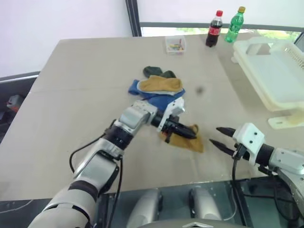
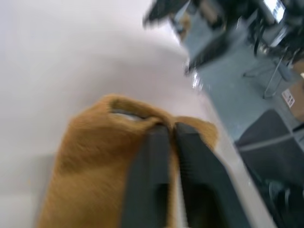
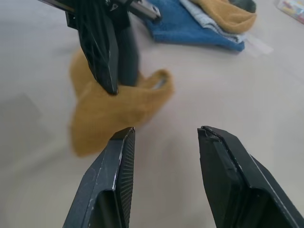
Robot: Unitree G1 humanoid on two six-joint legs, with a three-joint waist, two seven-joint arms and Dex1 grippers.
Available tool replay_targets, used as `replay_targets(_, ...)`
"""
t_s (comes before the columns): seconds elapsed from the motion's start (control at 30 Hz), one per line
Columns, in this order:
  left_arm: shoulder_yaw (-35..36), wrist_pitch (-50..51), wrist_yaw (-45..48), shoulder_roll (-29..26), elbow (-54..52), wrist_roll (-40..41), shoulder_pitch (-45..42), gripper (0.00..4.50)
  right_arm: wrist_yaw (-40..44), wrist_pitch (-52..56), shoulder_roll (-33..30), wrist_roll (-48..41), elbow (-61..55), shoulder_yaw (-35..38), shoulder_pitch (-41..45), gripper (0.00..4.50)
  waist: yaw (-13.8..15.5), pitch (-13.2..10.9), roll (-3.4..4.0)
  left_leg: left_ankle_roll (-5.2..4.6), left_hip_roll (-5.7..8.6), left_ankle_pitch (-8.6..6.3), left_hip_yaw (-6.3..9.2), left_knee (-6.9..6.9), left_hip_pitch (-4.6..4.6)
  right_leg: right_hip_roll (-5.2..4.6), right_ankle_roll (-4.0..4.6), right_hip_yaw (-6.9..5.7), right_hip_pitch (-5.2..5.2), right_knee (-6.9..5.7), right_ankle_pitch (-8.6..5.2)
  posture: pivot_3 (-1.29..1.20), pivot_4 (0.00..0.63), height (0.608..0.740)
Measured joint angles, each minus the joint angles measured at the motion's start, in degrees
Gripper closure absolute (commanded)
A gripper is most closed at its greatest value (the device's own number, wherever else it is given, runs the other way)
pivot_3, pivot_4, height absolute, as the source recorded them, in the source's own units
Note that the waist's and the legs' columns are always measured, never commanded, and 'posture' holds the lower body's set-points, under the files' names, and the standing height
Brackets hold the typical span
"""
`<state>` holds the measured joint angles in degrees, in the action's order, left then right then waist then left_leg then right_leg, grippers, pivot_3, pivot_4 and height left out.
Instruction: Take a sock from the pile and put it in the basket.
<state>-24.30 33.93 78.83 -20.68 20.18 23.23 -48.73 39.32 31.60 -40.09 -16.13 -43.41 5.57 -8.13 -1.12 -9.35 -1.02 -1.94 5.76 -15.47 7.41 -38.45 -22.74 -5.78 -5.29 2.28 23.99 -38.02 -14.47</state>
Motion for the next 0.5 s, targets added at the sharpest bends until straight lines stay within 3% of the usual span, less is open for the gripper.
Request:
replay_targets(0.27,12.62,3.05,-7.60,-5.31,-14.81,4.84,11.81,3.07,-4.87,8.48,2.73,-3.74,-3.68,-1.51,2.19,2.33,0.45,0.05,0.06,0.00,0.04,0.00,0.03,-0.05,0.04,-0.07,0.01,-0.02,-0.06,0.01,0.02,0.00,0.150,0.740)
replay_targets(0.5,6.98,-4.36,-14.81,-2.06,-16.62,-4.07,18.13,3.07,-5.75,10.70,3.35,-5.20,-2.92,-4.21,8.36,2.33,2.07,0.06,0.05,0.00,0.09,0.00,0.09,-0.09,0.02,-0.10,0.00,-0.15,-0.15,0.06,0.02,0.00,0.150,0.740)
